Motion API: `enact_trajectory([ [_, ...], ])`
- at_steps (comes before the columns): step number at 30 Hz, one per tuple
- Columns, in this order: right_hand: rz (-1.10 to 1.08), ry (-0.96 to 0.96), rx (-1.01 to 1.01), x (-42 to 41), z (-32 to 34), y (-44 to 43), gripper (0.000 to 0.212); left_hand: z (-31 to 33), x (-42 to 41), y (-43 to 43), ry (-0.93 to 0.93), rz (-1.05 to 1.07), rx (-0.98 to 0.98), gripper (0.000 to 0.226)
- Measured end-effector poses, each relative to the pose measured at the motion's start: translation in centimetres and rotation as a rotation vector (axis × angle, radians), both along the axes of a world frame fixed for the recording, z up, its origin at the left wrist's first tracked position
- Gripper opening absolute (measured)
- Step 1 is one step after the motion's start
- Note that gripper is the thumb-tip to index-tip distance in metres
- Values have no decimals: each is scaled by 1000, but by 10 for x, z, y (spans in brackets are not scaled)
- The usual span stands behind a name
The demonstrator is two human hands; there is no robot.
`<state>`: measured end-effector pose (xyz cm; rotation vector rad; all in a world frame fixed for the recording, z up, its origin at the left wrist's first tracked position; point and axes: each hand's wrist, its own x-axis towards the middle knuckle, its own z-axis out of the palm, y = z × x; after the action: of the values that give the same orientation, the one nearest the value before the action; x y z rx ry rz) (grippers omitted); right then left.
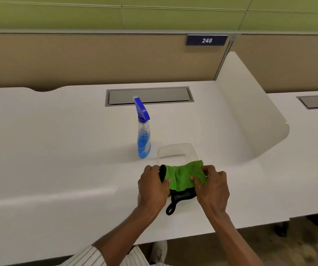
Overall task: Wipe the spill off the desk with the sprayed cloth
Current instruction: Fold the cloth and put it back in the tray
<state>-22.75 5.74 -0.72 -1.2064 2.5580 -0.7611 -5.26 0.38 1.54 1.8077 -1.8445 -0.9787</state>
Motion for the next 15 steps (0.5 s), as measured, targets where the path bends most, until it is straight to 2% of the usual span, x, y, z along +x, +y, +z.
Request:
enact_trajectory([
  [6, 89, 245, -91, 3, -13, 0, 40, -9, -6, 1, -55, -27, -24, 31],
  [10, 110, 378, -28, 5, -25, 4, 43, -13, -7, 9, -169, -85, -55, 35],
  [15, 94, 435, -21, 3, -29, 5, 28, -18, -7, 12, -266, -99, -80, 42],
])
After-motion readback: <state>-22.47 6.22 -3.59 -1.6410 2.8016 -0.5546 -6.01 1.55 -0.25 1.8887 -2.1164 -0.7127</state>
